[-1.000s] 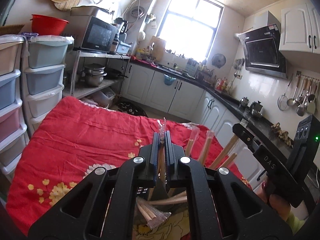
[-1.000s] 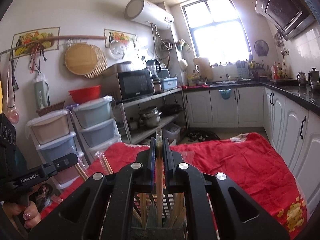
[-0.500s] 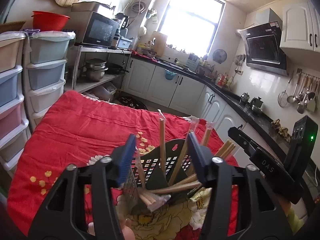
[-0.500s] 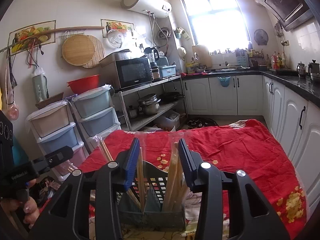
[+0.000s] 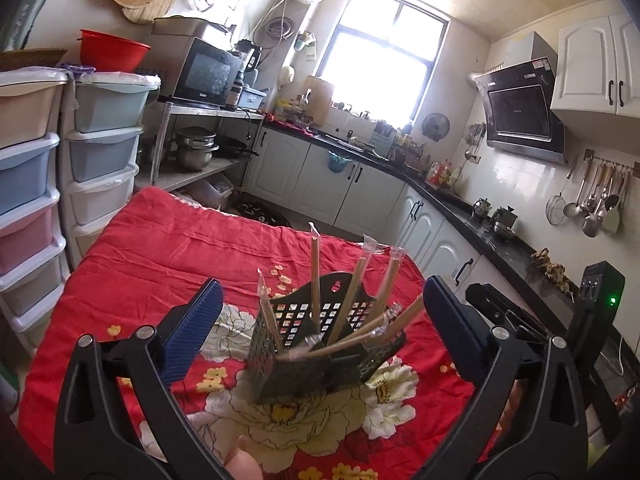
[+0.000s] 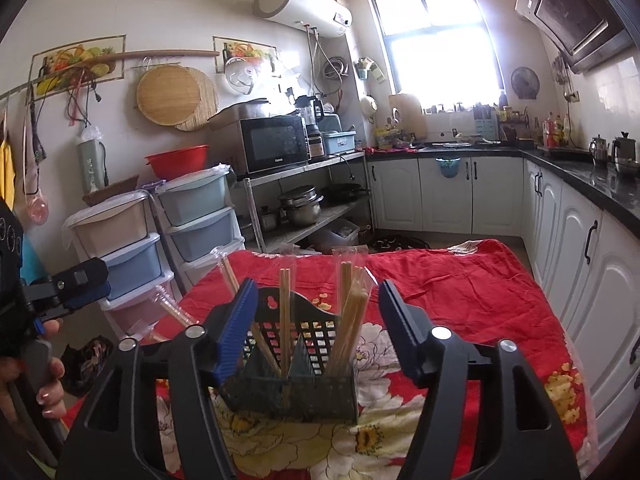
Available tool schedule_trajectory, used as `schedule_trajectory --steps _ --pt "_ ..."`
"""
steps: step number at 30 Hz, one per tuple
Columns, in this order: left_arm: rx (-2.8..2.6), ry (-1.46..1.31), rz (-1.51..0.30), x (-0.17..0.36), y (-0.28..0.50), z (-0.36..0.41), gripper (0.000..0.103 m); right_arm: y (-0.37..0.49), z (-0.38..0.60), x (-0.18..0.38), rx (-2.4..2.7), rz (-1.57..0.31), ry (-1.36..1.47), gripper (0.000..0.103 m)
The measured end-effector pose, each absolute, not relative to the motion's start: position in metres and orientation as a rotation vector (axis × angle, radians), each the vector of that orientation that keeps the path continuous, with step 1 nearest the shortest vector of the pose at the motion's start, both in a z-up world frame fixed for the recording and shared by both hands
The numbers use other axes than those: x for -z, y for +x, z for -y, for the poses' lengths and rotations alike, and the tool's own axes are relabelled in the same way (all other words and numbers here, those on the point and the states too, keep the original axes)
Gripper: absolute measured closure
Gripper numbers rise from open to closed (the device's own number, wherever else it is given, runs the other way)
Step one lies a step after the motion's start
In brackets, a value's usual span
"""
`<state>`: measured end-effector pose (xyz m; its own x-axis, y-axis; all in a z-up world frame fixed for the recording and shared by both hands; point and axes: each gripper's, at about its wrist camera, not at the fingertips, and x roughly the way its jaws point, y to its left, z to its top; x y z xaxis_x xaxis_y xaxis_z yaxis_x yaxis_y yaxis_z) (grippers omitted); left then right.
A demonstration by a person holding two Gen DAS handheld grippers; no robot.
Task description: Organize utensils
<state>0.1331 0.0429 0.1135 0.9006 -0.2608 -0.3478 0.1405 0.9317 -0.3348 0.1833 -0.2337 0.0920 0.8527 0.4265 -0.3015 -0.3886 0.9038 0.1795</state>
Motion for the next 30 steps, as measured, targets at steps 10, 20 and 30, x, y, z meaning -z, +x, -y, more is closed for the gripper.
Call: schedule_trajectory --steps 10,20,30 --pt "0.19 -0.296 -0.417 -0.1 0.111 -0.034 0.011 0.144 0.24 -0.092 -0.427 -0.317 0.074 0.02" --pt "0.144 -0.273 -0.476 -0.071 0.094 -0.026 0.011 0.118 0.242 -0.073 -0.428 -0.352 0.049 0.01" --pt "0.097 -0.226 -0.548 -0.023 0.078 -0.014 0.011 0.101 0.236 -0.024 -0.426 -0.435 -0.016 0.007"
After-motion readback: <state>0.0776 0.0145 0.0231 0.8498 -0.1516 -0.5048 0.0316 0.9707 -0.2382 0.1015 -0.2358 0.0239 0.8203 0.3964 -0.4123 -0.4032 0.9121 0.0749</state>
